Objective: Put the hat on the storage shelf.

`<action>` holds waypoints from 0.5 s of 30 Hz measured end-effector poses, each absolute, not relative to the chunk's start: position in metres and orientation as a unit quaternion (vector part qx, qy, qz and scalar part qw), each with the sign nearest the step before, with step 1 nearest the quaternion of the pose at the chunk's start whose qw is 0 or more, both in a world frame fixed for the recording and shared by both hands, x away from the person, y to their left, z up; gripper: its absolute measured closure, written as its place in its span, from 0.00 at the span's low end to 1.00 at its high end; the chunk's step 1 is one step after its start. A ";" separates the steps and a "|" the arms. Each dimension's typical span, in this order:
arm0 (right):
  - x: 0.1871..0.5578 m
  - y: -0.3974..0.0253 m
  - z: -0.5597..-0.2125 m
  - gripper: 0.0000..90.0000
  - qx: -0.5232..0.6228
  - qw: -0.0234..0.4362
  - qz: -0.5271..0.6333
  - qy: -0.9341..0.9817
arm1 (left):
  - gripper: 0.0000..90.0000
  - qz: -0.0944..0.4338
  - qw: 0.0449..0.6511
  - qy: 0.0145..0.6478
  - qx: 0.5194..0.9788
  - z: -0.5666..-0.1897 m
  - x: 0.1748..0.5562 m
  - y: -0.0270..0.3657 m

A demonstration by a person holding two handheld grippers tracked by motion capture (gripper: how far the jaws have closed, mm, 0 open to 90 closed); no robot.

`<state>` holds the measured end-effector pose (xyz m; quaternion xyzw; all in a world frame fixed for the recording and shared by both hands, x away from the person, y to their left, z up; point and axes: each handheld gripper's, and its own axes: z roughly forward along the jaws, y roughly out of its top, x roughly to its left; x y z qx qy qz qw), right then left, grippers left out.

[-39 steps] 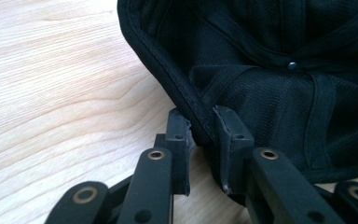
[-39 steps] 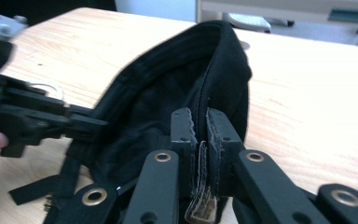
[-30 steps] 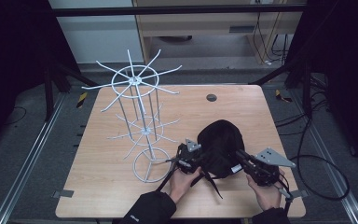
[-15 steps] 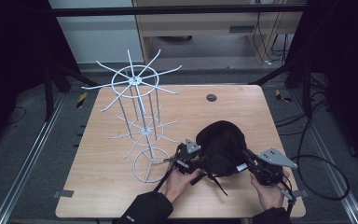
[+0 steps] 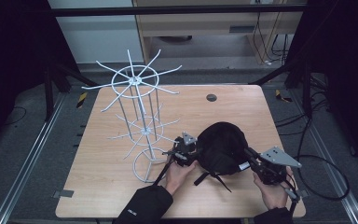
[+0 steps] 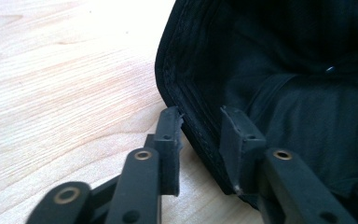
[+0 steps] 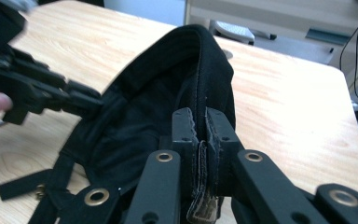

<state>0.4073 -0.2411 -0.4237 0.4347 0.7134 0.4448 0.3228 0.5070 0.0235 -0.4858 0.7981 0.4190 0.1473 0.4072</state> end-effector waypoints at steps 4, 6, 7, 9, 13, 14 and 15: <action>0.407 -0.237 -0.415 0.93 0.424 0.328 0.456 0.710 | 0.85 0.142 0.407 0.418 0.799 -0.489 0.509 0.023; 0.409 -0.231 -0.412 0.93 0.413 0.334 0.461 0.711 | 0.90 0.145 0.404 0.415 0.802 -0.491 0.510 0.020; 0.409 -0.231 -0.412 0.93 0.413 0.334 0.461 0.711 | 0.90 0.145 0.404 0.415 0.802 -0.491 0.510 0.020; 0.410 -0.224 -0.411 0.92 0.401 0.336 0.464 0.715 | 0.93 0.144 0.398 0.414 0.806 -0.494 0.511 0.018; 0.411 -0.207 -0.418 0.91 0.375 0.321 0.465 0.735 | 0.93 0.135 0.408 0.418 0.801 -0.498 0.516 0.018; 0.412 -0.204 -0.422 0.91 0.368 0.316 0.463 0.742 | 0.93 0.135 0.408 0.415 0.802 -0.498 0.516 0.019; 0.412 -0.200 -0.427 0.91 0.366 0.312 0.458 0.748 | 0.92 0.136 0.409 0.413 0.803 -0.498 0.516 0.019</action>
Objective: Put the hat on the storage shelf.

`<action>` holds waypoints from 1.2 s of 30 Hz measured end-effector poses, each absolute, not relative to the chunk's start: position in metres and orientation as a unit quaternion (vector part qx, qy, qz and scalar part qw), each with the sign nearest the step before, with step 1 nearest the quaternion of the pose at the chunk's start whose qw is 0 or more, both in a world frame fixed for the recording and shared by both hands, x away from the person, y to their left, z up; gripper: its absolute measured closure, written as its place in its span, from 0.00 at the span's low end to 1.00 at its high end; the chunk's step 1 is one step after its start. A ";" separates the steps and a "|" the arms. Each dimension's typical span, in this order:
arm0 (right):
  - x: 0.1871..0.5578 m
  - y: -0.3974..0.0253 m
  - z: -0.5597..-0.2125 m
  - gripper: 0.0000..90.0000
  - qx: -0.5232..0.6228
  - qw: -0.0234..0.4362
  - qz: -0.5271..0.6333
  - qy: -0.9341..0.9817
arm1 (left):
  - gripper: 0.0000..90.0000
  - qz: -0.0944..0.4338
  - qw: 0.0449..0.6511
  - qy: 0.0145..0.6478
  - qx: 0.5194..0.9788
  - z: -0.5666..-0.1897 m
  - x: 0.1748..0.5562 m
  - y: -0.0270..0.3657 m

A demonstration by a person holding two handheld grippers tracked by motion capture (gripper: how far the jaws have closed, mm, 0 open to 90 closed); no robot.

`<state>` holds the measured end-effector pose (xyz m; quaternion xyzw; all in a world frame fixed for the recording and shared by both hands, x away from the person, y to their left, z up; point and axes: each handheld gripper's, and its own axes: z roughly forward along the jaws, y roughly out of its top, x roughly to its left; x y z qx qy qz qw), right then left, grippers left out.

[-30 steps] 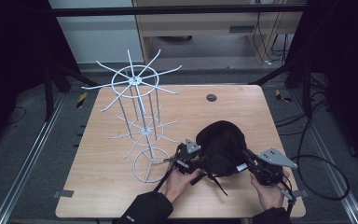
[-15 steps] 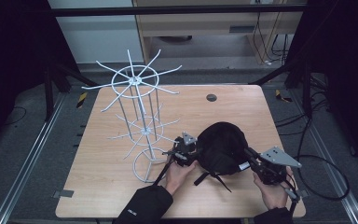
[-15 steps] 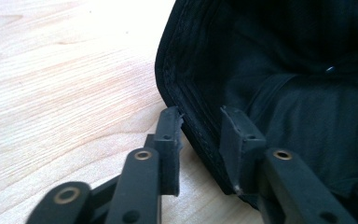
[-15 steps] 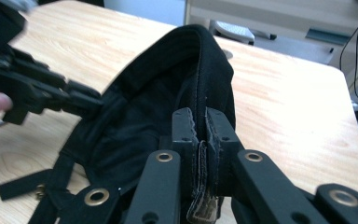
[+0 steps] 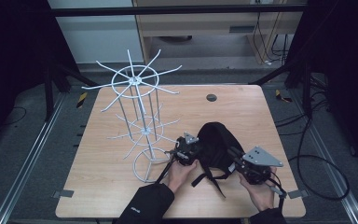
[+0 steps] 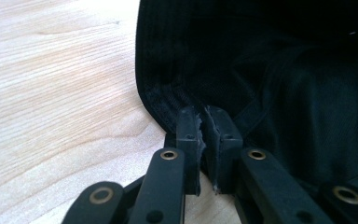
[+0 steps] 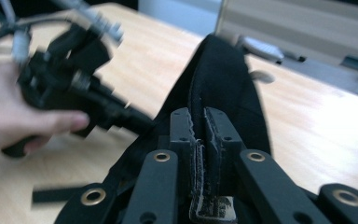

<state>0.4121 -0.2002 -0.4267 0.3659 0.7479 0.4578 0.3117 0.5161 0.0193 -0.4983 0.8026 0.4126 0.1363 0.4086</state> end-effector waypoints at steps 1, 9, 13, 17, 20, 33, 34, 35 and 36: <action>0.413 -0.195 -0.435 0.90 0.363 0.298 0.453 0.758 | 0.91 0.132 0.413 0.411 0.802 -0.498 0.516 0.021; 0.412 -0.191 -0.447 0.90 0.368 0.287 0.437 0.769 | 0.76 0.106 0.466 0.391 0.787 -0.477 0.500 0.028; 0.411 -0.191 -0.449 0.90 0.368 0.289 0.436 0.769 | 0.67 0.102 0.487 0.383 0.778 -0.463 0.492 0.023; 0.409 -0.192 -0.451 0.89 0.368 0.287 0.434 0.770 | 0.61 0.106 0.501 0.371 0.775 -0.452 0.486 0.014; 0.408 -0.193 -0.452 0.89 0.369 0.287 0.434 0.770 | 0.58 0.108 0.513 0.362 0.771 -0.444 0.482 0.007; 0.407 -0.191 -0.455 0.88 0.361 0.283 0.434 0.776 | 0.50 0.091 0.516 0.380 0.763 -0.435 0.491 -0.013; 0.407 -0.191 -0.455 0.88 0.361 0.283 0.434 0.776 | 0.50 0.091 0.516 0.380 0.763 -0.435 0.491 -0.013; 0.407 -0.191 -0.455 0.88 0.359 0.280 0.435 0.777 | 0.51 0.092 0.509 0.381 0.767 -0.437 0.493 -0.018; 0.407 -0.191 -0.455 0.88 0.358 0.280 0.436 0.777 | 0.54 0.089 0.507 0.381 0.768 -0.437 0.494 -0.020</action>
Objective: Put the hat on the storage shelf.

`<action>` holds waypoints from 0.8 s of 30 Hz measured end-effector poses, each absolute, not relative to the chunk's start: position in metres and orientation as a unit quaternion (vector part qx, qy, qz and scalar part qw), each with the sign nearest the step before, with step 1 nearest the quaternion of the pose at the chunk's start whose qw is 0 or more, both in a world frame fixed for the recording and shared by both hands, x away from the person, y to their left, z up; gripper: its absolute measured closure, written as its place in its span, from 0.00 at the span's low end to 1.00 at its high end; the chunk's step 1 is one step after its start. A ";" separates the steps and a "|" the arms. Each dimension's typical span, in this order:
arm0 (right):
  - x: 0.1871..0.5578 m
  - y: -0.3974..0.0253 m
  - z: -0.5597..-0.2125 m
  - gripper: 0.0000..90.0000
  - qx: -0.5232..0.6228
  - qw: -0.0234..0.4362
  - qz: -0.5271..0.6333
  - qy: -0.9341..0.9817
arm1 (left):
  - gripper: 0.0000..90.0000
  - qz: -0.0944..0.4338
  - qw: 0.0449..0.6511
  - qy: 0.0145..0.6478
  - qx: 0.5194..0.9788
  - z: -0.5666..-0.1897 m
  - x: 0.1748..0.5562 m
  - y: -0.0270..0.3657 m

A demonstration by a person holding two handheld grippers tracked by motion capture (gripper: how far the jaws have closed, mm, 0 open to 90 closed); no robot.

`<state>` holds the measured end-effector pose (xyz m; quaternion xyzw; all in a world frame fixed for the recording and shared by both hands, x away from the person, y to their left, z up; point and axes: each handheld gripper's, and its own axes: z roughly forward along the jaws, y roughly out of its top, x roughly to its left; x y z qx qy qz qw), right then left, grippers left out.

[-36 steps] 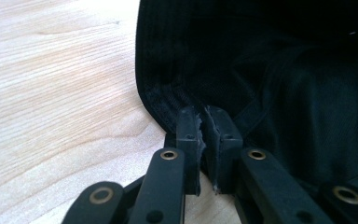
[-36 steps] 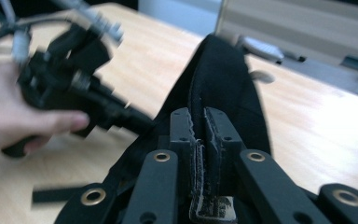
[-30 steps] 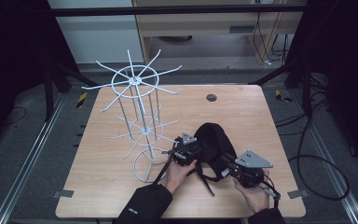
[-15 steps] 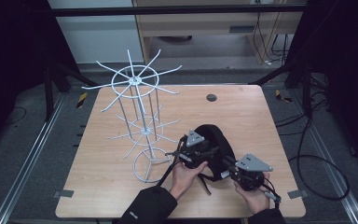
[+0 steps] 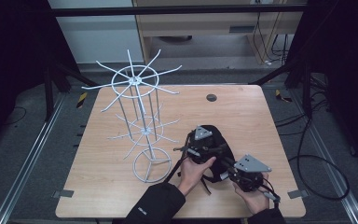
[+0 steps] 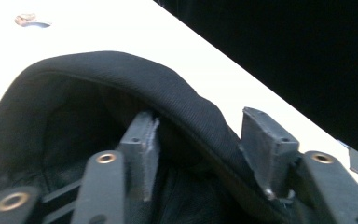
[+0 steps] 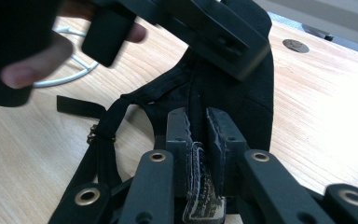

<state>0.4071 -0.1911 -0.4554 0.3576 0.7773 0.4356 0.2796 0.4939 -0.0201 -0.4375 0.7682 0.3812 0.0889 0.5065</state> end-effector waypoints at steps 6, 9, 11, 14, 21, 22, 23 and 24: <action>0.407 -0.192 -0.455 0.86 0.360 0.274 0.438 0.776 | 0.67 0.075 0.505 0.384 0.770 -0.437 0.496 -0.024; 0.407 -0.195 -0.454 0.81 0.364 0.259 0.449 0.774 | 0.73 0.064 0.507 0.386 0.768 -0.436 0.497 -0.023; 0.405 -0.198 -0.450 0.76 0.365 0.243 0.462 0.771 | 0.77 0.062 0.509 0.388 0.765 -0.435 0.498 -0.022; 0.400 -0.206 -0.444 0.71 0.363 0.243 0.480 0.761 | 0.81 0.062 0.512 0.387 0.765 -0.433 0.497 -0.021; 0.398 -0.243 -0.438 0.65 0.410 0.271 0.493 0.718 | 0.86 0.060 0.524 0.365 0.767 -0.424 0.490 -0.020; 0.398 -0.243 -0.438 0.65 0.410 0.271 0.493 0.718 | 0.87 0.060 0.524 0.365 0.767 -0.424 0.490 -0.020; 0.400 -0.247 -0.442 0.64 0.415 0.270 0.485 0.721 | 0.88 0.060 0.531 0.359 0.766 -0.420 0.487 -0.020; 0.401 -0.247 -0.444 0.64 0.417 0.267 0.482 0.722 | 0.88 0.062 0.533 0.353 0.766 -0.417 0.486 -0.020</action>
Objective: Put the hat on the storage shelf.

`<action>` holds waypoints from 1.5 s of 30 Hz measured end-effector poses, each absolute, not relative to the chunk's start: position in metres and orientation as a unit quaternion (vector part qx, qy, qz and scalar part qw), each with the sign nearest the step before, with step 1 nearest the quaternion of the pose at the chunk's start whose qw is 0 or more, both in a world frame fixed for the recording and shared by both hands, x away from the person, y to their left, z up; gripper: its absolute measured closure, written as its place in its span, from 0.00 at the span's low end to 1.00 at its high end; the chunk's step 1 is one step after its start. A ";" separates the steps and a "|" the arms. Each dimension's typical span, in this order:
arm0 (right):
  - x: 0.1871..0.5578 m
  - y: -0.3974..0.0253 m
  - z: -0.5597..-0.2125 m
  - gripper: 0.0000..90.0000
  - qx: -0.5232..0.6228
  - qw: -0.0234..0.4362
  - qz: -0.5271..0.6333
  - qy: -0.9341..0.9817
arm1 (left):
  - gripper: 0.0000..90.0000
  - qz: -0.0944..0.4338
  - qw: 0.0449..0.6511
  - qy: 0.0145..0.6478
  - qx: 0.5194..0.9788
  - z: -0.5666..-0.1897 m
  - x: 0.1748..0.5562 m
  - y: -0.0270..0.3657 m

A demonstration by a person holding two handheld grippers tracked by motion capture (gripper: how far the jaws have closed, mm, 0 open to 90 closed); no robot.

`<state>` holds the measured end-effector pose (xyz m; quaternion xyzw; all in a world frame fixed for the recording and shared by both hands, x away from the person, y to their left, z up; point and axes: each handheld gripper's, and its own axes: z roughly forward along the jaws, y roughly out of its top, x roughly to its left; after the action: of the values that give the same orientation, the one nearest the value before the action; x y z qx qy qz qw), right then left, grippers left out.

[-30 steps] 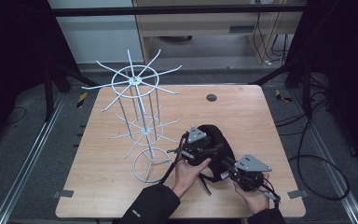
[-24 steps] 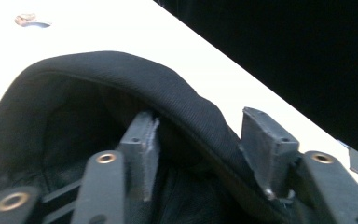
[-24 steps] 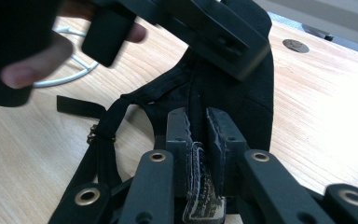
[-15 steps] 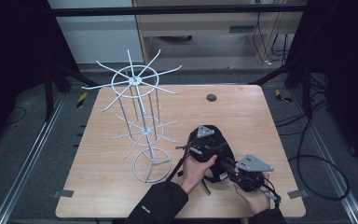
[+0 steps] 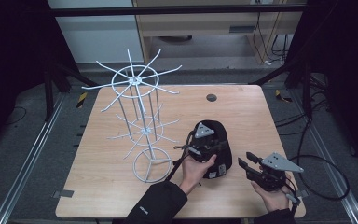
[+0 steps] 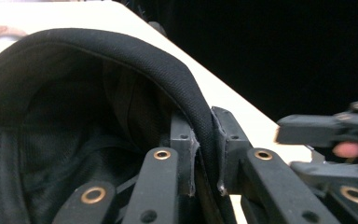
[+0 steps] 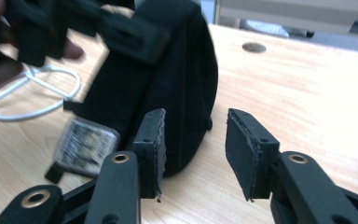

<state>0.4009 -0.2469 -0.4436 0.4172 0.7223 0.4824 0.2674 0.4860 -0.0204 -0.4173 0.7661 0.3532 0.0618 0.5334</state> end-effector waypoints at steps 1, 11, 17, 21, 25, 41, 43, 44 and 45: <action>0.402 -0.247 -0.445 0.63 0.418 0.264 0.481 0.724 | 0.89 0.062 0.536 0.350 0.766 -0.415 0.484 -0.021; 0.407 -0.240 -0.455 0.61 0.410 0.240 0.482 0.736 | 0.91 0.065 0.560 0.305 0.768 -0.393 0.470 -0.024; 0.409 -0.240 -0.455 0.67 0.402 0.218 0.507 0.731 | 0.91 0.058 0.568 0.284 0.770 -0.388 0.467 -0.028; 0.411 -0.241 -0.455 0.83 0.397 0.206 0.509 0.736 | 0.91 0.051 0.568 0.277 0.773 -0.389 0.467 -0.030; 0.411 -0.243 -0.453 0.98 0.393 0.203 0.507 0.740 | 0.91 0.051 0.572 0.276 0.771 -0.390 0.469 -0.030; 0.399 -0.254 -0.416 1.00 0.441 0.269 0.490 0.702 | 0.56 0.098 0.544 0.284 0.784 -0.404 0.455 -0.013; 0.401 -0.252 -0.412 1.00 0.454 0.271 0.484 0.698 | 0.55 0.107 0.537 0.280 0.788 -0.411 0.449 -0.011; 0.402 -0.251 -0.412 1.00 0.456 0.271 0.483 0.697 | 0.55 0.114 0.531 0.278 0.792 -0.414 0.447 -0.010; 0.405 -0.247 -0.412 1.00 0.458 0.269 0.481 0.698 | 0.53 0.126 0.523 0.278 0.795 -0.420 0.445 -0.010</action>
<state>0.4049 -0.2475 -0.4116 0.4584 0.6975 0.4808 0.2686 0.4449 -0.0100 -0.4197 0.7954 0.2781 0.1263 0.5235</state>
